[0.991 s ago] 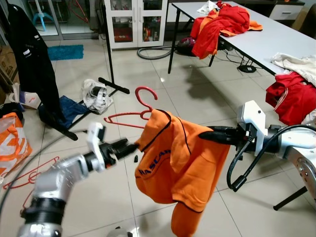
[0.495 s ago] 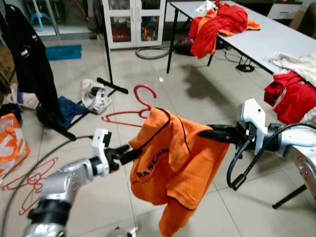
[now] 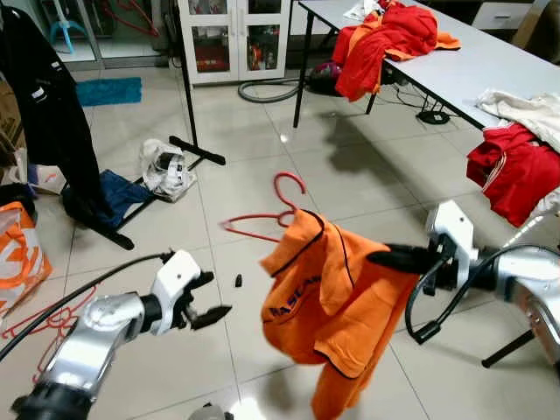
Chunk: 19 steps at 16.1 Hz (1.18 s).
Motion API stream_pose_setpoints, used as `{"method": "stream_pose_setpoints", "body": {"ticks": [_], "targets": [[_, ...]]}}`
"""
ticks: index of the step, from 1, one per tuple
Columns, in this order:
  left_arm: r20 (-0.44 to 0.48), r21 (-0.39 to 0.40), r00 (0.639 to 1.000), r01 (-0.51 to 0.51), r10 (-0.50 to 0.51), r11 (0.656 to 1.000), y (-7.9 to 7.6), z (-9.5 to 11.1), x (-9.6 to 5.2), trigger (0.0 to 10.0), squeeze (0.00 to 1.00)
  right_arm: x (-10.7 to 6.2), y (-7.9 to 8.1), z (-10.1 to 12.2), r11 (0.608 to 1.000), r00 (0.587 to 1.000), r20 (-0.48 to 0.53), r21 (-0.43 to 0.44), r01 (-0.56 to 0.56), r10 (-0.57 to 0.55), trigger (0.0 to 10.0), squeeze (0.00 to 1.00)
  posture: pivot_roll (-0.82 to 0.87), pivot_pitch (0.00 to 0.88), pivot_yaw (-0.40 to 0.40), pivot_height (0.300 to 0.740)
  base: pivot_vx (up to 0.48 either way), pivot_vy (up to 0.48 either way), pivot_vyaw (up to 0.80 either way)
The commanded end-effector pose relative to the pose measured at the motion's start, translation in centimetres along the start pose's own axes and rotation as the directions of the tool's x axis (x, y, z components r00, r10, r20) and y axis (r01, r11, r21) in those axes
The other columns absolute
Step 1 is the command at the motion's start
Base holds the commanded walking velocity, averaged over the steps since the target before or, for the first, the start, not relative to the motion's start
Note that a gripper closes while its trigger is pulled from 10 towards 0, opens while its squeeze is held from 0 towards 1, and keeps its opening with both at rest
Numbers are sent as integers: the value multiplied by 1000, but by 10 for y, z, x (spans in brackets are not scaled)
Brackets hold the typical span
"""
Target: Hang hanger
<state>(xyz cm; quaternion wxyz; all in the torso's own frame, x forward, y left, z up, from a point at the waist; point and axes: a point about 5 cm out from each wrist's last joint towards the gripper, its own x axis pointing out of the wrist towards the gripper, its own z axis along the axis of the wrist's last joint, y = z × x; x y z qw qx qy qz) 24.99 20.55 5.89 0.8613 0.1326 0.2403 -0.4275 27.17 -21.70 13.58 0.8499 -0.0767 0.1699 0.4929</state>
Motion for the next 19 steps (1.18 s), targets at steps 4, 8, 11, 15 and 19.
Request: {"method": "stream_pose_setpoints", "body": {"ticks": [4, 8, 11, 15, 19], "targets": [[67, 139, 996, 45, -55, 989, -3, 10, 4, 10000, 0, -1, -3, 23, 999, 995, 96, -39, -15, 19, 0, 0, -61, 9, -41, 740, 0, 0, 0], [107, 98, 993, 39, -49, 994, 4, 13, 8, 10000, 0, -5, 4, 41, 996, 988, 139, -66, -54, 63, 0, 0, -67, 1, -43, 740, 0, 0, 0], [158, -100, 987, -9, 25, 995, 23, 9, 7, 10000, 0, -11, 10, 48, 992, 986, 136, -97, -80, 93, 0, 0, -85, 0, -40, 740, 0, 0, 0], [248, -380, 959, -31, 134, 925, 39, 5, 3, 10000, 0, -12, 15, 42, 983, 995, 69, -178, -55, 68, 0, 0, -93, 0, -36, 740, 0, 0, 0], [270, -573, 947, 10, 177, 819, 42, -8, 0, 10000, 0, -13, 23, 50, 961, 992, 73, -264, -85, 107, 0, 0, -89, 0, -34, 740, 0, 0, 0]]}}
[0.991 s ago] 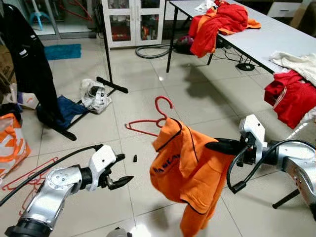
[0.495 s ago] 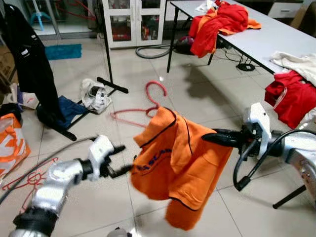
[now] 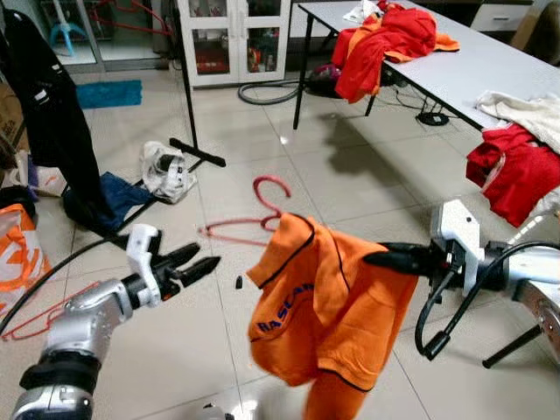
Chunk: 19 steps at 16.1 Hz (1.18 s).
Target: Hang hanger
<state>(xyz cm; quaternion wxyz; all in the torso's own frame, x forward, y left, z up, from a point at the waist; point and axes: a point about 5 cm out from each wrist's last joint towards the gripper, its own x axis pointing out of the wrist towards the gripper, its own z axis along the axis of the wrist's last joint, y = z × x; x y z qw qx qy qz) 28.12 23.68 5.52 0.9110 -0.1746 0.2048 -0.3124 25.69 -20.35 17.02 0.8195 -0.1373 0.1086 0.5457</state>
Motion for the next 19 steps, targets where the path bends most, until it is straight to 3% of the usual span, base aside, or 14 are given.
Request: {"method": "stream_pose_setpoints", "body": {"ticks": [1, 7, 17, 19], "targets": [[-15, -66, 1000, 7, -8, 998, 0, -6, 4, 10000, 0, -4, 1, 24, 996, 998, 53, -89, -18, 23, 0, 0, -89, 0, -34, 740, 0, 0, 0], [-25, -153, 999, 27, -32, 988, -8, -18, 20, 10000, 0, -2, 12, 54, 986, 988, 119, -148, -77, 95, 0, 0, -109, 4, -38, 740, 0, 0, 0], [41, -166, 997, 66, -60, 984, -2, -4, 6, 10000, 0, -7, 10, 34, 991, 996, 29, -108, -76, 79, 0, 0, -105, 17, -43, 740, 0, 0, 0], [28, -176, 997, 81, -77, 981, -6, -9, 12, 10000, 0, -4, 13, 38, 989, 994, 43, -117, -93, 99, 0, 0, -106, 18, -43, 740, 0, 0, 0]]}}
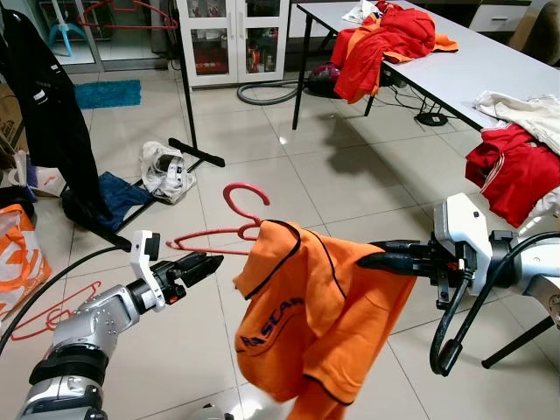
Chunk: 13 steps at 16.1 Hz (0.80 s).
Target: Hang hanger
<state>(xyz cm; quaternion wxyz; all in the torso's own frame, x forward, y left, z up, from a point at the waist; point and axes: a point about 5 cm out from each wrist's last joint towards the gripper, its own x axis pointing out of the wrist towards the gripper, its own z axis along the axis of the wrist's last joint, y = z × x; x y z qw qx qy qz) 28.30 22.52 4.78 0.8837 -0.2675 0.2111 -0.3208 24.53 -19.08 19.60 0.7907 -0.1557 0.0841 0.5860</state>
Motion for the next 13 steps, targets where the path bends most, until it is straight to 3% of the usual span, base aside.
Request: {"method": "stream_pose_setpoints", "body": {"ticks": [1, 8, 13], "targets": [[-28, -6, 999, 25, -25, 1000, -5, -7, 7, 10000, 0, 1, 2, 14, 998, 999, 33, -51, -23, 25, 0, 0, -107, 20, -45, 740, 0, 0, 0], [-42, -40, 997, 63, -64, 997, -15, -16, 25, 10000, 0, 7, 7, 27, 994, 996, 59, -85, -63, 68, 0, 0, -123, 19, -48, 740, 0, 0, 0], [-108, -65, 986, 121, -127, 991, -22, -27, 28, 10000, 0, 10, 7, 29, 993, 995, 63, -96, -67, 73, 0, 0, -128, 21, -47, 740, 0, 0, 0]]}}
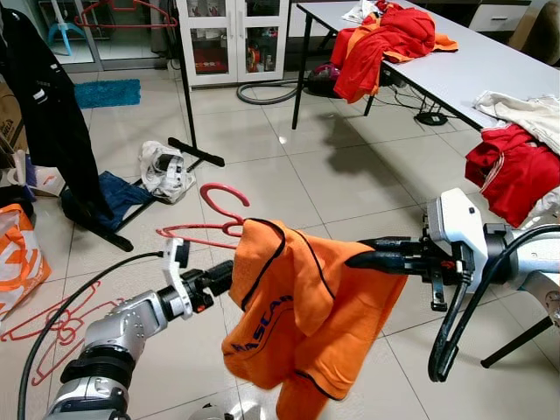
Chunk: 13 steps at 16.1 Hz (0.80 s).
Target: Hang hanger
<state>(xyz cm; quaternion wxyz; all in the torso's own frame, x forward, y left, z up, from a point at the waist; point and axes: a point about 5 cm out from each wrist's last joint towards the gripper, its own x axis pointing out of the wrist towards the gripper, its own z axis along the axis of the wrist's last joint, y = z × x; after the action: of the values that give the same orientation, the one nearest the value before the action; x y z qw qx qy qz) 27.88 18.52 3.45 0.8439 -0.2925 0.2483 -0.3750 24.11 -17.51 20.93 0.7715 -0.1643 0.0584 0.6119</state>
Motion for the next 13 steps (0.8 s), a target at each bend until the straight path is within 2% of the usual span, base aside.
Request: {"method": "stream_pose_setpoints", "body": {"ticks": [1, 5, 7, 10, 13], "targets": [[-46, 3, 999, 19, -19, 1000, -4, -7, 4, 10000, 0, 2, 0, 12, 999, 999, 31, -43, -17, 19, 0, 0, -121, 24, -50, 740, 0, 0, 0], [-60, -9, 997, 52, -53, 999, -9, -12, 10, 10000, 0, 3, -1, 12, 999, 999, 31, -49, -19, 21, 0, 0, -124, 21, -49, 740, 0, 0, 0], [-59, 25, 995, 81, -80, 996, -9, -7, -1, 10000, 0, -1, -3, 6, 999, 1000, 11, -37, 4, -3, 0, 0, -126, 16, -48, 740, 0, 0, 0], [-56, 77, 995, 91, -87, 993, -9, -1, -7, 10000, 0, -3, -5, 2, 999, 1000, 2, -27, 17, -17, 0, 0, -126, 13, -48, 740, 0, 0, 0], [-84, 89, 994, 71, -64, 993, -10, -3, 1, 10000, 0, 1, -4, 4, 1000, 1000, 16, -29, 5, -5, 0, 0, -126, 13, -48, 740, 0, 0, 0]]}}
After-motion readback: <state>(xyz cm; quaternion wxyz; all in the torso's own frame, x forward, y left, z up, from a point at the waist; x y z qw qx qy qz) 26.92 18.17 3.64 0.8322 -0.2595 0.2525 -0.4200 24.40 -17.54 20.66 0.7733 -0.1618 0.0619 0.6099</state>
